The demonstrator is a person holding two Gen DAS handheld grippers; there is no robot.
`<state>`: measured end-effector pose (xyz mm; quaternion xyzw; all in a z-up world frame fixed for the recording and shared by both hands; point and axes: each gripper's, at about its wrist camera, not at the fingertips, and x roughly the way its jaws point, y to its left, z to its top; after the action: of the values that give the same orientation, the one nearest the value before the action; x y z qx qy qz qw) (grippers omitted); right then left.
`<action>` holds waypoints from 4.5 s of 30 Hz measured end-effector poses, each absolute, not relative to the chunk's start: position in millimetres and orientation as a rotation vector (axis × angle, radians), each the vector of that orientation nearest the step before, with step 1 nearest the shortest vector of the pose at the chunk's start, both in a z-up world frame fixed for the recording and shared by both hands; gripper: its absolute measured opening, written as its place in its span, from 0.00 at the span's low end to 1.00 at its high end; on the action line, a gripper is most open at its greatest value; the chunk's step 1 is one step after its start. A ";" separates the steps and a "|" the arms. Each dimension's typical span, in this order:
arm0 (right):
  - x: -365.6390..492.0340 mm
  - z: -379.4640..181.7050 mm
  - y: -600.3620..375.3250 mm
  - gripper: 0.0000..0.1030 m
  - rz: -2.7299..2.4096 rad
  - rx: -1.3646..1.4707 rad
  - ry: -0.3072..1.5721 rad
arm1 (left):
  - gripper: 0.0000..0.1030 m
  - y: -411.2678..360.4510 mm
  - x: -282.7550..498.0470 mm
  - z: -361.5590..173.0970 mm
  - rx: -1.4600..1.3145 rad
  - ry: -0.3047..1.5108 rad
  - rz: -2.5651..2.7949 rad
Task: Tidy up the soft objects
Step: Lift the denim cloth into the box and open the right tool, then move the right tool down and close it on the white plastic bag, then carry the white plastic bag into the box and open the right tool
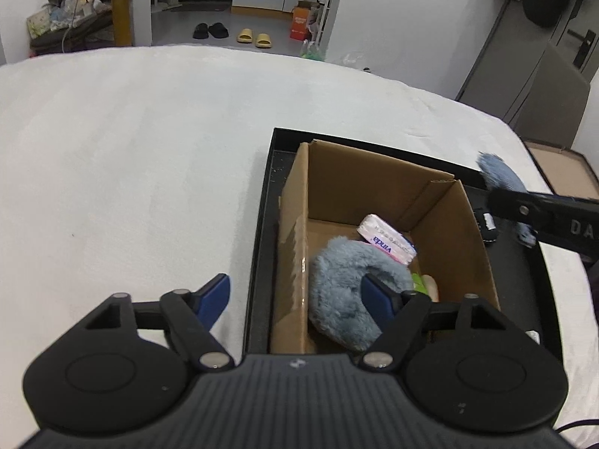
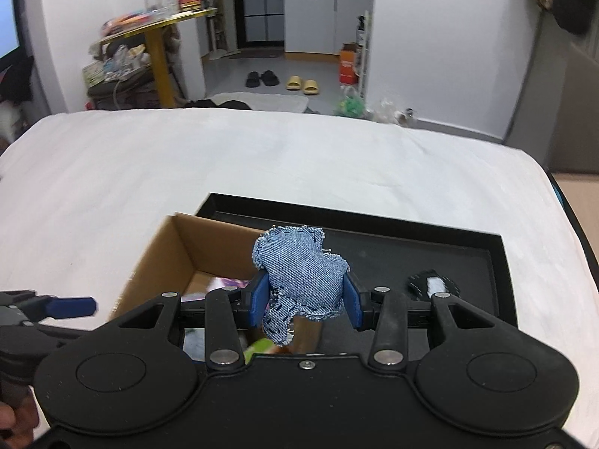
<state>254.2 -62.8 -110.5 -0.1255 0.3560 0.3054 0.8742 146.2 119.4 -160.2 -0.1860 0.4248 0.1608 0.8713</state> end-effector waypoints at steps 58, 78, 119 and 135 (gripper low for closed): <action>232.9 -127.2 -119.1 0.64 0.554 -0.165 0.797 | 0.65 117.5 139.4 -158.1 -0.310 0.946 0.327; 241.5 -157.3 -178.2 0.73 0.477 -0.099 0.828 | 0.76 89.9 150.5 -160.8 -0.239 0.981 0.347; 236.4 -173.2 -213.4 0.38 0.399 -0.092 0.907 | 0.76 80.6 151.4 -153.8 -0.235 1.005 0.325; 229.6 -130.0 -179.5 0.38 0.456 -0.101 0.805 | 0.76 101.1 130.1 -151.3 -0.271 0.953 0.322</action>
<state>229.6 -179.5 -130.0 -0.0485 0.3881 0.2197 0.8937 130.1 101.1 -151.3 -0.1297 0.4551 0.1540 0.8674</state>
